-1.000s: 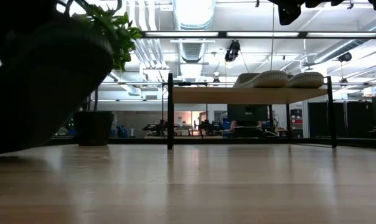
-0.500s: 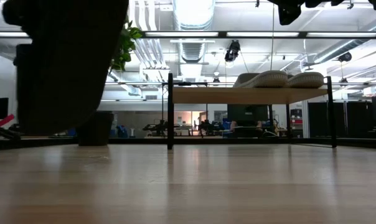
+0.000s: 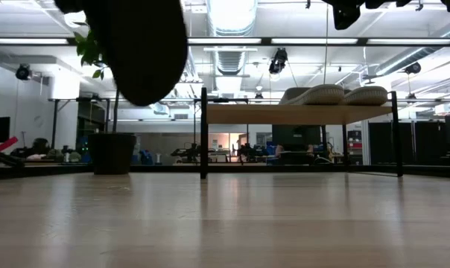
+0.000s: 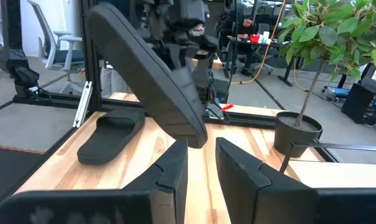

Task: Pick and place slides into the shelf
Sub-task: Put the top black slide on the shelf

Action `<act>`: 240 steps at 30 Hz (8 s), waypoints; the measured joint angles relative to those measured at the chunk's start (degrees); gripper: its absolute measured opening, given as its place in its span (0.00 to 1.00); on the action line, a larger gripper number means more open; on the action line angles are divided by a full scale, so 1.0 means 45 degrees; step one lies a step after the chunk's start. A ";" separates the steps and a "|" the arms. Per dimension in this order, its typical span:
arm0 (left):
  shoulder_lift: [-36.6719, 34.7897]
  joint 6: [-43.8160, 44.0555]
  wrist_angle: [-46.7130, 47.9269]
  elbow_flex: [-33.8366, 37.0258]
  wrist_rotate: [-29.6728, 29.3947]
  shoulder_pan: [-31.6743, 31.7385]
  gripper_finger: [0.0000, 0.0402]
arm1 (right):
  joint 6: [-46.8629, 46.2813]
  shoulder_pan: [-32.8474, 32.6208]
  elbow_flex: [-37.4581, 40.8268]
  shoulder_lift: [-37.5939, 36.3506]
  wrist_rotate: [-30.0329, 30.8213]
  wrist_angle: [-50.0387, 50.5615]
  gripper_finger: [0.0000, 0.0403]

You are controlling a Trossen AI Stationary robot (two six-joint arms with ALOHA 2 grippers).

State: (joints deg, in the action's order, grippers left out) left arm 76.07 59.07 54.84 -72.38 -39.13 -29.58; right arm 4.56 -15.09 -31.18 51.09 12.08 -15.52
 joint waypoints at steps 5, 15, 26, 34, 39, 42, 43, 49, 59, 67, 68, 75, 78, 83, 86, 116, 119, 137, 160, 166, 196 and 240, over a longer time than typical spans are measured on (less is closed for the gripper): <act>-0.0206 -0.2147 -0.2203 0.0005 -0.0002 -0.0021 0.00 | 0.0000 0.0000 0.0000 0.0000 -0.0005 -0.0018 0.20; -0.0363 -0.6690 -0.6737 0.0096 -0.0105 -0.0011 0.00 | -0.0010 -0.0010 0.0000 0.0000 -0.0125 -0.0047 0.19; -0.0353 -1.1757 -0.8447 0.0153 0.0505 -0.0011 0.00 | 0.0373 -0.0204 0.0000 -0.0005 -0.5733 -0.2020 0.26; -0.0031 -1.5621 -0.8433 0.0157 0.1612 -0.0011 0.00 | 0.0288 -0.0650 -0.0003 0.0000 -0.5186 -0.2725 0.38; 0.0174 -1.7675 -0.8758 0.0028 0.1794 -0.0007 0.00 | 0.0690 -0.0646 -0.0005 0.0000 -0.4145 -0.3078 0.44; 0.0181 -1.8278 -0.9232 0.0034 0.2364 -0.0002 0.00 | 0.1623 -0.0655 -0.0005 0.0000 -0.4095 -0.3238 0.46; 0.0181 -1.8287 -0.9288 0.0034 0.2416 -0.0002 0.00 | 0.1883 -0.0682 -0.0005 0.0000 -0.4095 -0.3286 0.46; 0.0179 -1.8409 -0.9325 -0.0005 0.2441 -0.0007 0.00 | 0.2431 -0.0904 -0.0005 0.0020 -0.4099 -0.3323 0.44; 0.0167 -1.8904 -0.9556 0.0020 0.2456 0.0076 0.00 | 0.4936 -0.2021 -0.1345 0.2805 -0.2395 -0.3263 0.49; 0.0162 -1.8865 -0.9543 0.0029 0.2456 0.0072 0.00 | 0.6312 -0.2429 -0.3730 0.4161 -0.0672 0.0026 0.58; 0.0162 -1.8865 -0.9560 0.0029 0.2456 0.0071 0.00 | 0.6348 -0.2429 -0.4029 0.4258 -0.0661 0.0513 0.58; 0.0157 -1.8851 -0.9777 0.0034 0.2580 0.0071 0.00 | 0.6285 -0.2419 -0.5889 0.4760 -0.0631 0.3428 0.60; 0.0146 -1.8851 -0.9962 0.0047 0.2583 0.0071 0.00 | 0.6486 -0.2419 -0.6348 0.5044 -0.0578 0.3712 0.59; 0.0143 -1.8870 -1.0426 0.0073 0.2635 0.0071 0.00 | 0.6972 -0.2395 -0.6798 0.5727 0.0030 0.3795 0.59; 0.0143 -1.8875 -1.0428 0.0073 0.2635 0.0071 0.00 | 0.6994 -0.2395 -0.7114 0.6153 0.0353 0.3791 0.59; 0.0138 -1.8880 -1.0372 0.0092 0.2635 0.0076 0.00 | 0.6971 -0.2409 -0.7359 0.6654 0.0932 0.3815 0.10; 0.0138 -1.8867 -1.0382 0.0092 0.2632 0.0071 0.00 | 0.6946 -0.2409 -0.7359 0.6649 0.0945 0.3817 0.10; -0.0032 -1.8209 -1.0382 0.0040 0.1054 0.0065 0.44 | 0.6806 -0.2399 -0.7359 0.6606 0.1098 0.4010 0.10; -0.2370 -1.7866 -1.0119 0.0034 0.0340 0.0037 0.64 | 0.5593 -0.2457 -0.7329 0.5979 0.3091 0.6189 0.10; -0.2992 -1.6536 -1.0017 0.0121 0.0226 0.0032 0.64 | 0.5316 -0.2711 -0.7329 0.5974 0.5352 0.6481 0.10; -0.2117 -1.2559 -1.0377 0.0418 -0.3226 -0.0050 0.64 | 0.4815 -0.4133 -0.7378 0.7022 1.6348 0.6289 0.10; -0.1656 -0.7854 -0.9080 -0.0316 0.3944 0.4709 0.64 | 0.9778 -0.3201 -0.7402 0.9020 1.7320 0.6078 0.10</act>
State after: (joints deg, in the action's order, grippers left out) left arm 68.61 23.73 13.98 -73.80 -21.38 -8.39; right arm 48.56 -29.50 -64.49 91.68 90.02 11.84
